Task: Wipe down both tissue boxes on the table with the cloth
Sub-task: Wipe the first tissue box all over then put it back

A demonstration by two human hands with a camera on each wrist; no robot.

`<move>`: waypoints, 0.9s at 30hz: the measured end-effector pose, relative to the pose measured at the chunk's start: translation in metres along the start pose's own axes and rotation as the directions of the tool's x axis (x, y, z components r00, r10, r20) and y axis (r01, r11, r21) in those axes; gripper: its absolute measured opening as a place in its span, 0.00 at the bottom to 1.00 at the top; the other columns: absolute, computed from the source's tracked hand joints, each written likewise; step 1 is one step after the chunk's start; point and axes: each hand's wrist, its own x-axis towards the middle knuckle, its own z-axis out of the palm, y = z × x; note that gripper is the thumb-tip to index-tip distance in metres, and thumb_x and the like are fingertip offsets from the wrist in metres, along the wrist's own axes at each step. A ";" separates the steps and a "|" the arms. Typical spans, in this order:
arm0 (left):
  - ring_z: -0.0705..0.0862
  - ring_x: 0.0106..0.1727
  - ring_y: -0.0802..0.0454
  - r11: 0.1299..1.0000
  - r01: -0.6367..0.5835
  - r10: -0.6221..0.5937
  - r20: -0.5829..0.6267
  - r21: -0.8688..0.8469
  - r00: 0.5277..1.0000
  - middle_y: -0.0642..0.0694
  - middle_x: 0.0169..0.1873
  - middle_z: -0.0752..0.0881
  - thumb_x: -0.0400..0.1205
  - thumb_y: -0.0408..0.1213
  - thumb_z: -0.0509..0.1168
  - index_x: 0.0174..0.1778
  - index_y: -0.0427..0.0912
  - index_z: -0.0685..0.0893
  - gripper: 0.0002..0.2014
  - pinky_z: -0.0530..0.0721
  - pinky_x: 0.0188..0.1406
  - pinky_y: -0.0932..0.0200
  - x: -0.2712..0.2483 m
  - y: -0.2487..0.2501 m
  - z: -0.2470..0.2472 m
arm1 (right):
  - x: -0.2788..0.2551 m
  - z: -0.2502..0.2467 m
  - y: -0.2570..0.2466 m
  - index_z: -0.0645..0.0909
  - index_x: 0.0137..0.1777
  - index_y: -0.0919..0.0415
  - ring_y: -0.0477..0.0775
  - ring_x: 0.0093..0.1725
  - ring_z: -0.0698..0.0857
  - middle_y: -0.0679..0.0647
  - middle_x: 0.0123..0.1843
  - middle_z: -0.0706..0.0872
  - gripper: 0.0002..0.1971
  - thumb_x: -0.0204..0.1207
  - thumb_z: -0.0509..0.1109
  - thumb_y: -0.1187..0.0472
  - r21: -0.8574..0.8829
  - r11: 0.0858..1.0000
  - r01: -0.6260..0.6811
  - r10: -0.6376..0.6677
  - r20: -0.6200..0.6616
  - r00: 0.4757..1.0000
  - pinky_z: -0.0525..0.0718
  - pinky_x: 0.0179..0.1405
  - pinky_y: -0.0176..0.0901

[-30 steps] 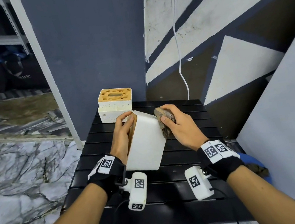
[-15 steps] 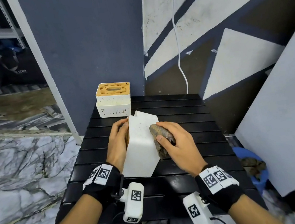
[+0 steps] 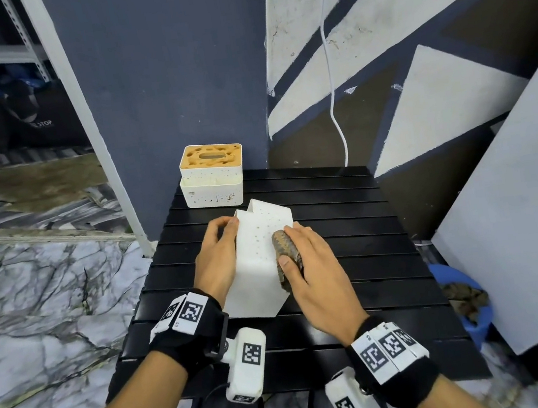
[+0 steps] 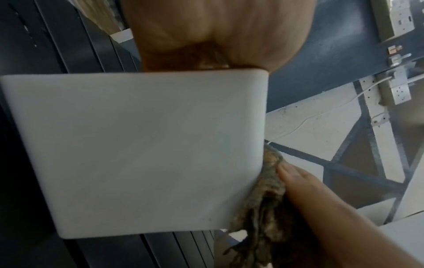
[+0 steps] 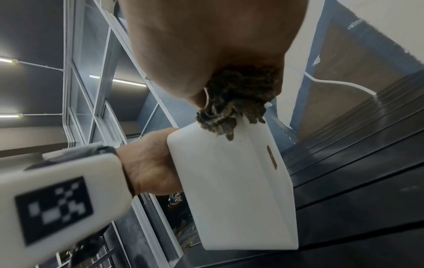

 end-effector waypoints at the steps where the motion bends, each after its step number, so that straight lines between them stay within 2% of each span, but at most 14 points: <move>1: 0.86 0.54 0.50 1.000 -0.008 0.008 -0.007 0.019 1.000 0.53 0.50 0.89 0.81 0.60 0.60 0.48 0.66 0.83 0.08 0.84 0.61 0.44 0.000 0.000 -0.001 | 0.002 -0.001 0.000 0.61 0.80 0.51 0.44 0.82 0.55 0.44 0.82 0.60 0.24 0.85 0.54 0.50 -0.010 1.000 -0.001 0.001 0.009 1.000 0.55 0.81 0.40; 4: 0.86 0.54 0.51 0.998 -0.033 0.034 -0.028 0.049 0.999 0.54 0.50 0.88 0.84 0.56 0.60 0.49 0.63 0.83 0.07 0.84 0.60 0.48 -0.001 0.001 -0.002 | 0.022 -0.003 -0.001 0.63 0.79 0.54 0.47 0.81 0.58 0.47 0.81 0.64 0.23 0.85 0.55 0.53 -0.009 1.000 0.001 -0.001 0.037 0.999 0.54 0.78 0.38; 7: 0.86 0.54 0.52 0.996 -0.048 0.051 -0.029 0.077 0.998 0.53 0.49 0.88 0.84 0.55 0.60 0.49 0.62 0.83 0.07 0.83 0.58 0.50 -0.002 0.002 0.000 | 0.061 -0.002 0.006 0.64 0.79 0.57 0.51 0.80 0.61 0.51 0.80 0.66 0.22 0.85 0.56 0.56 -0.033 0.999 -0.030 0.032 0.061 0.998 0.56 0.79 0.41; 11: 0.85 0.53 0.52 0.994 -0.054 0.058 -0.033 0.096 0.998 0.53 0.47 0.88 0.85 0.54 0.60 0.50 0.60 0.82 0.07 0.81 0.53 0.53 -0.004 0.006 0.003 | 0.093 -0.001 0.011 0.66 0.78 0.59 0.53 0.78 0.66 0.54 0.78 0.70 0.22 0.85 0.56 0.57 -0.021 0.998 -0.067 0.068 0.058 0.996 0.59 0.77 0.40; 13: 0.85 0.52 0.53 0.994 -0.057 0.061 -0.043 0.098 0.997 0.53 0.46 0.88 0.86 0.53 0.60 0.51 0.60 0.82 0.07 0.80 0.49 0.55 -0.005 0.007 0.003 | 0.087 0.000 0.010 0.66 0.78 0.59 0.52 0.78 0.65 0.53 0.78 0.69 0.22 0.85 0.56 0.57 0.009 0.998 -0.065 0.064 0.053 0.997 0.58 0.77 0.39; 15: 0.85 0.51 0.53 0.994 -0.062 0.066 -0.046 0.096 0.997 0.54 0.45 0.88 0.86 0.53 0.60 0.51 0.59 0.82 0.07 0.80 0.49 0.55 -0.006 0.006 0.002 | 0.069 -0.001 0.005 0.66 0.78 0.58 0.51 0.78 0.64 0.53 0.79 0.69 0.22 0.85 0.57 0.58 0.029 0.999 -0.043 0.042 0.037 0.998 0.55 0.76 0.34; 18: 0.86 0.53 0.51 0.995 -0.058 0.061 -0.041 0.082 0.997 0.55 0.46 0.89 0.84 0.55 0.61 0.49 0.64 0.83 0.06 0.83 0.57 0.49 -0.005 0.002 0.000 | 0.028 -0.004 -0.006 0.68 0.77 0.58 0.47 0.77 0.63 0.50 0.77 0.70 0.21 0.85 0.57 0.59 0.040 0.998 0.038 -0.038 -0.002 0.999 0.48 0.71 0.19; 20: 0.86 0.55 0.51 0.995 -0.058 0.059 -0.020 0.077 0.998 0.55 0.47 0.89 0.81 0.57 0.61 0.48 0.67 0.83 0.06 0.83 0.61 0.45 -0.005 0.003 -0.003 | 0.007 -0.003 -0.011 0.66 0.78 0.57 0.42 0.78 0.59 0.48 0.78 0.67 0.22 0.85 0.56 0.58 0.037 0.997 0.062 -0.063 0.015 0.998 0.46 0.74 0.24; 22: 0.86 0.56 0.51 0.995 -0.054 0.055 0.001 0.082 0.999 0.56 0.49 0.89 0.80 0.58 0.61 0.48 0.68 0.84 0.07 0.83 0.63 0.45 -0.004 0.004 -0.004 | 0.007 -0.002 -0.009 0.64 0.79 0.56 0.43 0.80 0.57 0.47 0.80 0.64 0.22 0.85 0.56 0.56 0.017 0.999 0.045 -0.046 0.039 0.998 0.48 0.77 0.30; 27: 0.85 0.55 0.56 0.991 -0.079 0.082 -0.017 0.106 0.997 0.57 0.49 0.89 0.85 0.54 0.60 0.52 0.63 0.84 0.07 0.81 0.55 0.55 -0.007 0.006 -0.003 | 0.074 0.002 0.002 0.63 0.79 0.57 0.51 0.81 0.58 0.52 0.82 0.64 0.23 0.86 0.55 0.57 -0.040 0.998 -0.038 0.042 0.094 0.995 0.51 0.78 0.37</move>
